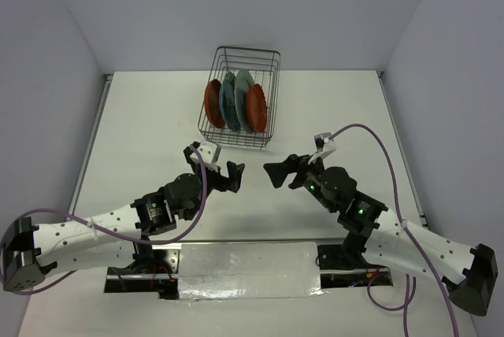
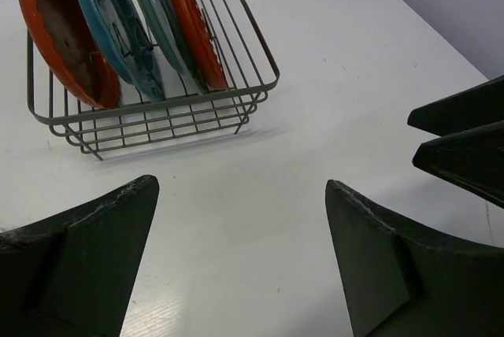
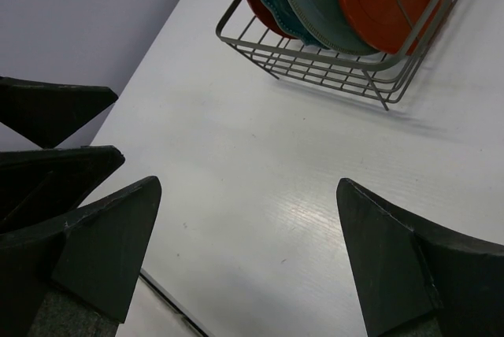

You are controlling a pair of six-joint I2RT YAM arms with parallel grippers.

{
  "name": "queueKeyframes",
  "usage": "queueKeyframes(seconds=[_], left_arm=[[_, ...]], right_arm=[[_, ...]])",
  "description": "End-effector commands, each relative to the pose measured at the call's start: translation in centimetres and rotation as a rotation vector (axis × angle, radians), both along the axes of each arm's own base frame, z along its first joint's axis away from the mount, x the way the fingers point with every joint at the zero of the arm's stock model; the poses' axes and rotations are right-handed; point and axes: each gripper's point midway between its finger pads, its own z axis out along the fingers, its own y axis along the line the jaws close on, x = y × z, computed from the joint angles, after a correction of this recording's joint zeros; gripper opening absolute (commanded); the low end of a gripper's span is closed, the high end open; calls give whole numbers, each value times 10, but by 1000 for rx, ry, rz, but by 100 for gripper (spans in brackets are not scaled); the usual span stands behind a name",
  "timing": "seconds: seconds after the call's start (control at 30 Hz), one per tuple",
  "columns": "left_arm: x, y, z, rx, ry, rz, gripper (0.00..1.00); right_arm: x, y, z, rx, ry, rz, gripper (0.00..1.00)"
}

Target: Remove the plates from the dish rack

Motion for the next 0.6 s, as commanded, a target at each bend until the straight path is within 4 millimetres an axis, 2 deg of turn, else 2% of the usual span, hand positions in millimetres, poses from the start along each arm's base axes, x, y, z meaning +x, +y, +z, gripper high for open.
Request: queueKeyframes(seconds=[0.0, 0.1, 0.13, 0.2, 0.23, 0.3, 0.33, 0.4, 0.43, 0.47, 0.5, 0.53, 0.57], left_arm=[[3, 6, 15, -36, -36, 32, 99], [5, 12, 14, -36, -41, 58, 100], [5, 14, 14, -38, -43, 67, 99], [6, 20, 15, -42, -46, 93, 97], [6, 21, 15, -45, -47, 99, 96], [6, 24, 17, -55, -55, 102, 92], [5, 25, 17, -58, -57, 102, 91], [4, 26, 19, -71, -62, 95, 85], [3, 26, 21, -78, -66, 90, 85], [2, 26, 21, -79, -67, 87, 84], [2, 27, 21, -84, -69, 84, 82], [2, 27, 22, -88, -71, 86, 81], [1, 28, 21, -89, -71, 87, 80]], right_arm=[[1, 2, 34, 67, -59, -1, 100], [10, -3, 30, 10, -61, -49, 97], [14, -6, 26, -16, -42, -79, 93], [24, -5, 40, -72, -76, -100, 87], [29, -5, 63, -77, -112, -119, 79], [46, -6, 68, -149, -120, -179, 70], [57, -13, 90, -162, -165, -231, 65], [76, -10, 93, -213, -188, -246, 61], [88, -9, 109, -178, -217, -234, 61], [98, -9, 111, -165, -218, -225, 61], [110, -2, 101, -176, -199, -196, 61], [123, 0, 113, -145, -221, -166, 60], [132, 2, 112, -153, -221, -158, 59]])
